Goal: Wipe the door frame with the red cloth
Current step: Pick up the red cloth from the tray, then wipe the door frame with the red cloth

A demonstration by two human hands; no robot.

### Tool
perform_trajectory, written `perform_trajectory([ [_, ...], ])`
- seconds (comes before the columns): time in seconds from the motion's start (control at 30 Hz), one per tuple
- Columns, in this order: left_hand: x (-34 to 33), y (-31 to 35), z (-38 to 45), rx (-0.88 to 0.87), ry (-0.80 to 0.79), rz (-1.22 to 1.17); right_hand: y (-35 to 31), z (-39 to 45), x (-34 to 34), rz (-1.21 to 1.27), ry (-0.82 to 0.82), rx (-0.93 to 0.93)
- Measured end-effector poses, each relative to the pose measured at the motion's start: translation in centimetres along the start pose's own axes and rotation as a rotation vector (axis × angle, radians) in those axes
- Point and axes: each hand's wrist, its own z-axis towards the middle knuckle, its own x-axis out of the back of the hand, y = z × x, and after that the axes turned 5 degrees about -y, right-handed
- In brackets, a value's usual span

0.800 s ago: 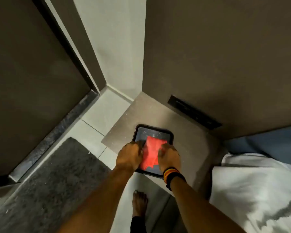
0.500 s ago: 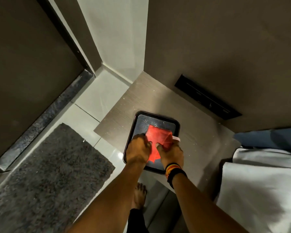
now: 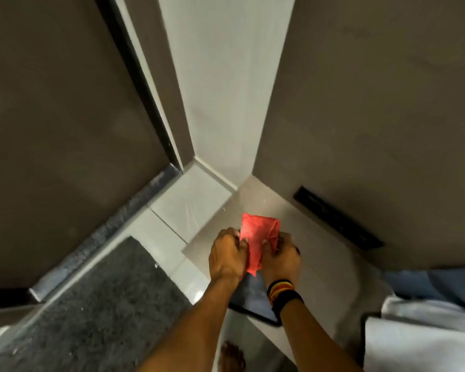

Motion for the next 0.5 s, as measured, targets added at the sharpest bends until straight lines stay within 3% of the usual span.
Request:
perform_trajectory([
  [0.23, 19.1, 7.7, -3.8, -0.185, 0.296, -0.13, -19.4, -6.8, 3.7, 0.235, 0.041, 0.286],
  [0.5, 44.0, 12.2, -14.8, -0.383, 0.671, -0.246, -41.9, -22.6, 7.8, 0.369, -0.008, 0.645],
])
